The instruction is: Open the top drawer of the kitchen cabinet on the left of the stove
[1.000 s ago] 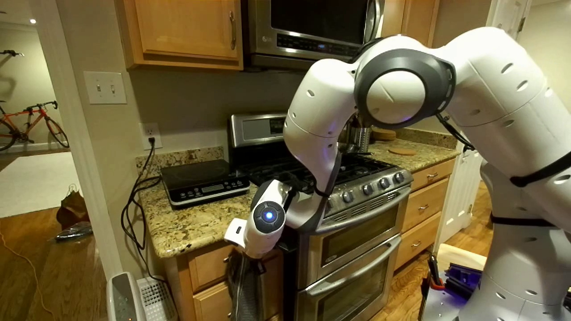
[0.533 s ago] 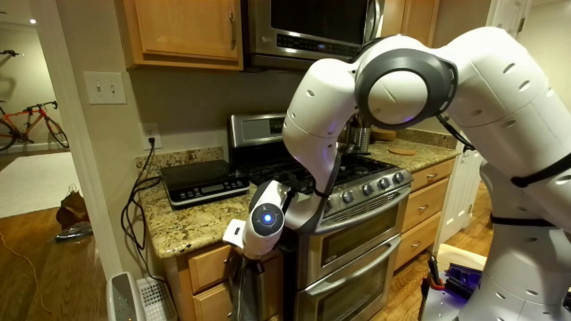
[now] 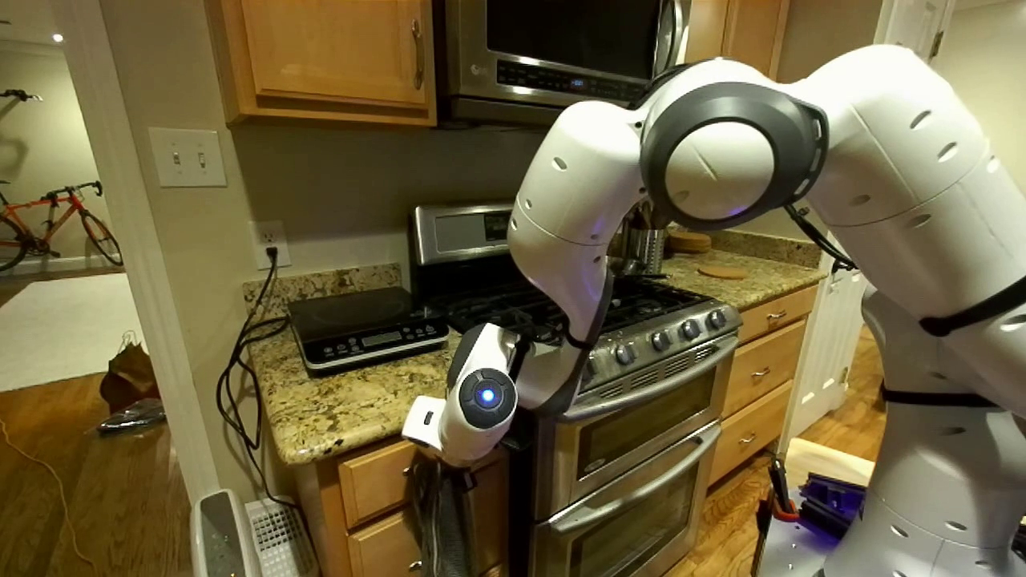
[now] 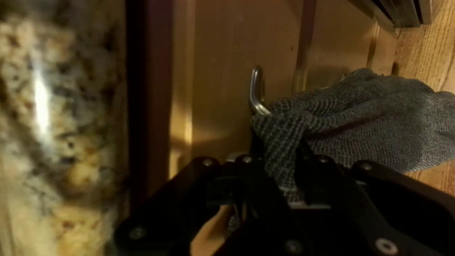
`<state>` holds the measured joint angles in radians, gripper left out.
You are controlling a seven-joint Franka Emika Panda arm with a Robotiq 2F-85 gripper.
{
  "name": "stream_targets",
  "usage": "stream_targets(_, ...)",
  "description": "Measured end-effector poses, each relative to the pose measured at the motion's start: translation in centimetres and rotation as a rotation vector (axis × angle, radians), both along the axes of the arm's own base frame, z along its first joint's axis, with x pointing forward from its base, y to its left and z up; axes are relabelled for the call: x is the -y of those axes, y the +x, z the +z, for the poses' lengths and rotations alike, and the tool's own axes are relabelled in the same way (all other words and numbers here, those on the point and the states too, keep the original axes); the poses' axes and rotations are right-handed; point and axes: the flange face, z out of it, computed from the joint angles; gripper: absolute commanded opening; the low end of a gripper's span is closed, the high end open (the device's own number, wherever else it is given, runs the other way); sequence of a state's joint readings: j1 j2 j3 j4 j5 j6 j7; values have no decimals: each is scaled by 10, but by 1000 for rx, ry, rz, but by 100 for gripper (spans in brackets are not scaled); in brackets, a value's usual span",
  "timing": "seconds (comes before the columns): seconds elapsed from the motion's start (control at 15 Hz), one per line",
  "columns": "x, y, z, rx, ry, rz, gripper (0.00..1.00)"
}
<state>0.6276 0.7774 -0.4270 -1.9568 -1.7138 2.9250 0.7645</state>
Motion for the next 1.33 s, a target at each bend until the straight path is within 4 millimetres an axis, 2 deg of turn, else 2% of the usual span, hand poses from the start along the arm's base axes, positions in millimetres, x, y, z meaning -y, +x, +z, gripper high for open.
stream_targets(0.67,3,-24,-1,15,14,78,10)
stream_targets(0.73,3,-26,-1,17,15,83,21)
stream_targets(1.2,4,-28,-2,25,16,91,21)
stream_targets(1.27,4,-28,-2,25,16,91,8)
stream_targets(1.33,4,-28,-2,25,16,91,8)
